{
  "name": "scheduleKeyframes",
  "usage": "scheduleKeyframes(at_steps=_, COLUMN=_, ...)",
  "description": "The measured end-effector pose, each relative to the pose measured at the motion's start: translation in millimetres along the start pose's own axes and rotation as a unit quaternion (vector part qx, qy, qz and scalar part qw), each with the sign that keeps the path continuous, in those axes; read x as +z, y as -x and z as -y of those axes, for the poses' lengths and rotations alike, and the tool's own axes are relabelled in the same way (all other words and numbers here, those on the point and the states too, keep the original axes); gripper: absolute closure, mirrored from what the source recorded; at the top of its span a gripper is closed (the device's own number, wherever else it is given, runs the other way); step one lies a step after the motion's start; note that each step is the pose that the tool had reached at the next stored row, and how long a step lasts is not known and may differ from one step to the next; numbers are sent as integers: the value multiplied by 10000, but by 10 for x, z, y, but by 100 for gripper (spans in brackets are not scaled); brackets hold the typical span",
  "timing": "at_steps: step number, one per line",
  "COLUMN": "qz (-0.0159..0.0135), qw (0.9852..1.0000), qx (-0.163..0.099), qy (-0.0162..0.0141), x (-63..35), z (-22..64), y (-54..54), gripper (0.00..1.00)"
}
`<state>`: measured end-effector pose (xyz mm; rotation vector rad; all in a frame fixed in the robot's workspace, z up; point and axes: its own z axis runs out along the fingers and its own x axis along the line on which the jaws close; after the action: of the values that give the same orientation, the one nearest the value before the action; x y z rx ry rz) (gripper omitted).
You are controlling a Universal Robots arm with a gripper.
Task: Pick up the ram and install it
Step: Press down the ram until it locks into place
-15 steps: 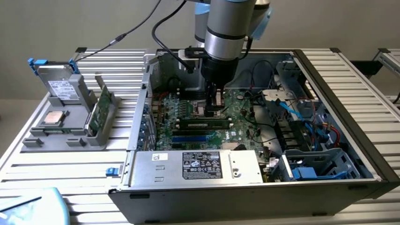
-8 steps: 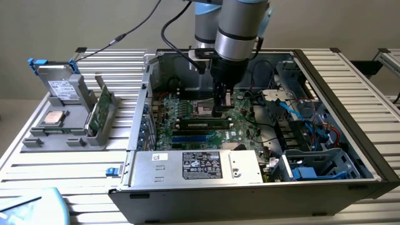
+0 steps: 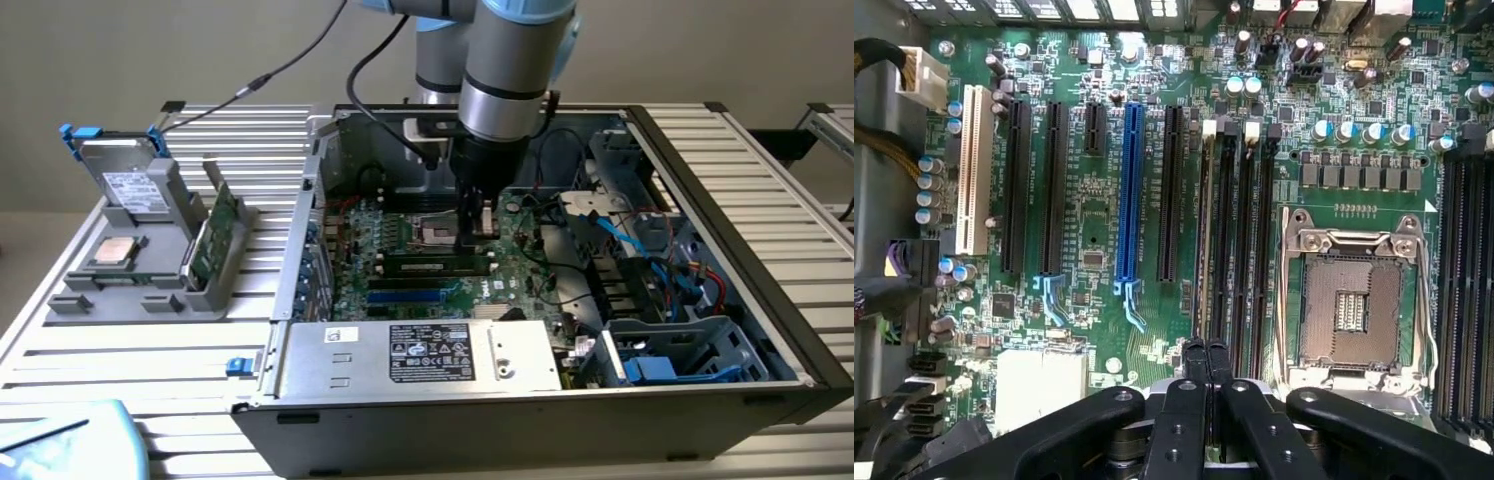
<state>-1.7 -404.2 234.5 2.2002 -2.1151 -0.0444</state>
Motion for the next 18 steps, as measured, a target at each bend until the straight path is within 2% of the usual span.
scheduleKeyframes(at_steps=2, qz=0, qw=10000, qx=0, qy=-2, x=34, z=3, y=1, gripper=89)
scheduleKeyframes(at_steps=10, qz=-5, qw=10000, qx=0, qy=-1, x=70, z=6, y=2, gripper=89)
scheduleKeyframes(at_steps=18, qz=0, qw=10000, qx=1, qy=-2, x=75, z=6, y=3, gripper=89)
